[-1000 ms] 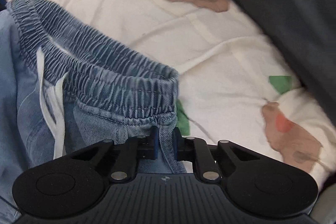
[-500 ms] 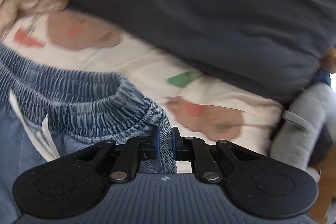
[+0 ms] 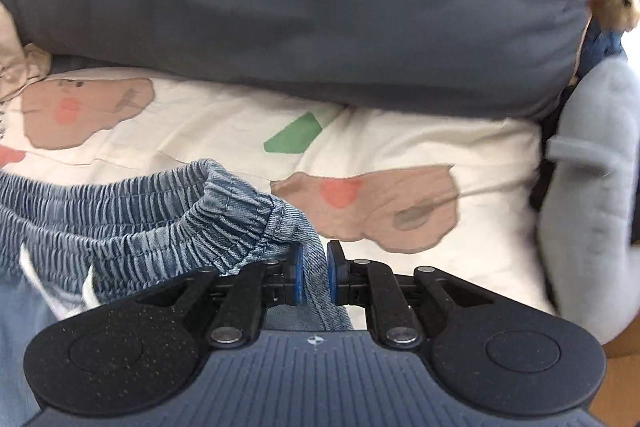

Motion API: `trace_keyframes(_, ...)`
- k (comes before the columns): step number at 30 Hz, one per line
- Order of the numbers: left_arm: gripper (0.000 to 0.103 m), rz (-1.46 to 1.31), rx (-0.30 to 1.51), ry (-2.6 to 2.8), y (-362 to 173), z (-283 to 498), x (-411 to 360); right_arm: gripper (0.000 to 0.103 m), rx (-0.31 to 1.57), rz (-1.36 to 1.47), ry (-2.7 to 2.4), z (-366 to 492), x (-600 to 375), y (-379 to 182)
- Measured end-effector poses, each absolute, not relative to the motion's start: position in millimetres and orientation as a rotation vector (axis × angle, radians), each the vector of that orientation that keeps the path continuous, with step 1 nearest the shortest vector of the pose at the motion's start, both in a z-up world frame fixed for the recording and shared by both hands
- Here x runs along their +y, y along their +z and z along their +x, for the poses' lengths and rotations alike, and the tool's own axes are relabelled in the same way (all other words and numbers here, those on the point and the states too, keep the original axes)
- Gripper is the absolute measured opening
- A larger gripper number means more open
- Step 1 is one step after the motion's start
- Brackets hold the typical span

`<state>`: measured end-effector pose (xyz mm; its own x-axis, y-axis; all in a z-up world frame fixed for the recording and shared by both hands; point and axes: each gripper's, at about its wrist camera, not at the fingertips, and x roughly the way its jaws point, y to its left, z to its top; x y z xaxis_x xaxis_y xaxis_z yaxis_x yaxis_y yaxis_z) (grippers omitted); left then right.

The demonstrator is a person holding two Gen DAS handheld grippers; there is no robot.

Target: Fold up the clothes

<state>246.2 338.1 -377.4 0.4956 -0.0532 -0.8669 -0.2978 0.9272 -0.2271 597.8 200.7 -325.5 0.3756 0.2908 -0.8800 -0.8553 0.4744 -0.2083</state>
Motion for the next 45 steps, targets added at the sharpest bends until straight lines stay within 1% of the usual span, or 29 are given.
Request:
trace_keyframes(1, 0.013, -0.388, 1.049, 0.155, -377, 245, 340, 0.015, 0.905, -0.742, 0.826, 601, 202, -332)
trace_keyframes(2, 0.014, -0.407, 1.048, 0.157, -377, 244, 343, 0.027, 0.914, -0.732, 0.824, 604, 204, -337)
trace_keyframes(4, 0.016, -0.442, 1.040, 0.164, -373, 240, 348, 0.030, 0.911, -0.706, 0.813, 607, 203, -339)
trace_keyframes(6, 0.017, -0.457, 1.017, 0.158, -367, 235, 350, 0.041, 0.896, -0.671, 0.825, 608, 197, -335)
trace_keyframes(7, 0.021, -0.446, 1.001, 0.151, -363, 234, 350, 0.043, 0.890, -0.657, 0.835, 608, 195, -333)
trace_keyframes(8, 0.023, -0.441, 0.991, 0.148, -360, 234, 349, 0.044, 0.887, -0.655, 0.849, 608, 192, -331)
trace_keyframes(9, 0.028, -0.440, 0.985, 0.147, -357, 234, 349, 0.044, 0.887, -0.667, 0.859, 606, 190, -331)
trace_keyframes(12, 0.030, -0.490, 0.981, 0.130, -359, 239, 349, 0.044, 0.888, -0.726, 0.880, 599, 186, -332)
trace_keyframes(16, 0.039, -0.490, 0.992, 0.117, -367, 245, 344, 0.044, 0.890, -0.797, 0.917, 587, 184, -333)
trace_keyframes(19, 0.043, -0.456, 1.002, 0.120, -372, 249, 339, 0.044, 0.882, -0.883, 0.926, 579, 190, -339)
trace_keyframes(22, 0.041, -0.476, 1.042, 0.147, -382, 249, 340, 0.044, 0.879, -0.938, 0.922, 577, 197, -345)
trace_keyframes(28, 0.040, -0.546, 1.029, 0.180, -390, 251, 343, 0.044, 0.880, -0.999, 0.961, 580, 209, -359)
trace_keyframes(32, 0.038, -0.743, 1.014, 0.208, -399, 249, 356, 0.044, 0.839, -1.089, 1.011, 576, 217, -370)
trace_keyframes(35, 0.030, -0.779, 0.996, 0.225, -401, 246, 357, 0.044, 0.846, -1.120, 1.042, 580, 222, -374)
trace_keyframes(36, 0.026, -0.757, 0.996, 0.221, -399, 246, 355, 0.044, 0.851, -1.126, 1.052, 583, 224, -375)
trace_keyframes(37, 0.019, -0.741, 0.998, 0.216, -397, 246, 354, 0.044, 0.860, -1.124, 1.061, 586, 226, -376)
trace_keyframes(39, 0.013, -0.722, 0.999, 0.207, -394, 244, 356, 0.045, 0.878, -1.107, 1.076, 594, 228, -377)
trace_keyframes(42, 0.012, -0.665, 0.987, 0.207, -384, 238, 358, 0.048, 0.913, -1.038, 1.079, 606, 225, -377)
trace_keyframes(45, 0.012, -0.593, 0.975, 0.216, -372, 232, 356, 0.047, 0.924, -0.974, 1.041, 614, 218, -375)
